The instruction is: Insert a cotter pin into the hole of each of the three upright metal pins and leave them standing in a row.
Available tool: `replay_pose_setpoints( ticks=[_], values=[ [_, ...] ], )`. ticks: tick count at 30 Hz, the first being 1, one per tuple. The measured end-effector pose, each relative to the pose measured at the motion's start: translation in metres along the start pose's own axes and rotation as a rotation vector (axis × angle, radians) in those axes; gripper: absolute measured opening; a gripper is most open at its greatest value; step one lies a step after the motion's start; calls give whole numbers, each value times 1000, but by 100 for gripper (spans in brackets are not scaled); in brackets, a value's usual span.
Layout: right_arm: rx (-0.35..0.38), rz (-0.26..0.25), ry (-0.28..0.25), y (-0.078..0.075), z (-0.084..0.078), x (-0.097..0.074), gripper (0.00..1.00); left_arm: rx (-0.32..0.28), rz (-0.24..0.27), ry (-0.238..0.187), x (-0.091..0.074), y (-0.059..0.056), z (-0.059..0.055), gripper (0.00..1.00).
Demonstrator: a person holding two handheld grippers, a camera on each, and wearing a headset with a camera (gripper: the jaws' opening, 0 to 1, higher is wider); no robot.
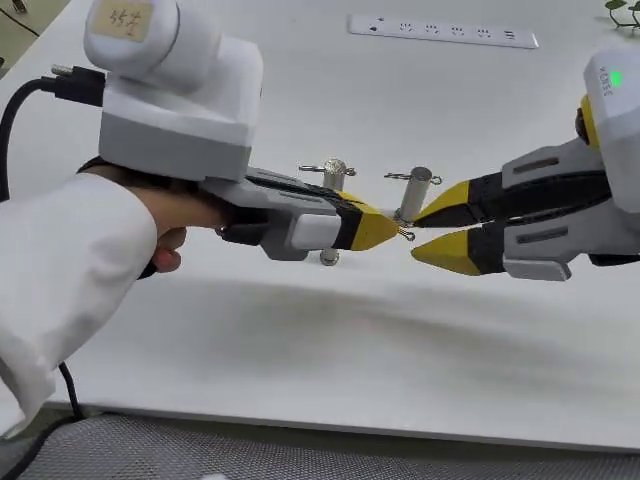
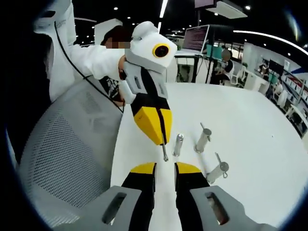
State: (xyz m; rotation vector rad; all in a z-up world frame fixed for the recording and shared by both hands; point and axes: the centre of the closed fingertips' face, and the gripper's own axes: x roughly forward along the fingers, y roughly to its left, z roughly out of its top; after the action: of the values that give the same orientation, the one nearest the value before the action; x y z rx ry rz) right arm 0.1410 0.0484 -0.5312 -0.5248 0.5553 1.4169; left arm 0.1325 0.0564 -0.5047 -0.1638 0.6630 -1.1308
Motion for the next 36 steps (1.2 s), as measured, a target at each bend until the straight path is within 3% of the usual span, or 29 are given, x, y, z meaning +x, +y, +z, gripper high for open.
replay_pose_setpoints(
  ticks=[3, 8, 14, 26, 32, 36],
  values=[
    [55, 42, -37, 12, 6, 5, 10, 60, -8, 16, -1, -1, 0, 0],
    [99, 70, -72, 17, 10, 7, 9, 130, -23, 6, -5, -6, 4, 0],
    [133, 99, -114, 20, 13, 5, 6, 212, -41, 33, -6, -5, 1, 0],
    [110, 140, -106, 30, 11, 6, 0, 320, -87, 56, -7, -13, -7, 0],
    [88, 161, -85, 34, 10, 5, 0, 406, -99, 98, -7, -14, -17, 0],
    [79, 180, -73, 37, 11, 5, 0, 427, -105, 114, -7, -13, -21, 0]
  ],
)
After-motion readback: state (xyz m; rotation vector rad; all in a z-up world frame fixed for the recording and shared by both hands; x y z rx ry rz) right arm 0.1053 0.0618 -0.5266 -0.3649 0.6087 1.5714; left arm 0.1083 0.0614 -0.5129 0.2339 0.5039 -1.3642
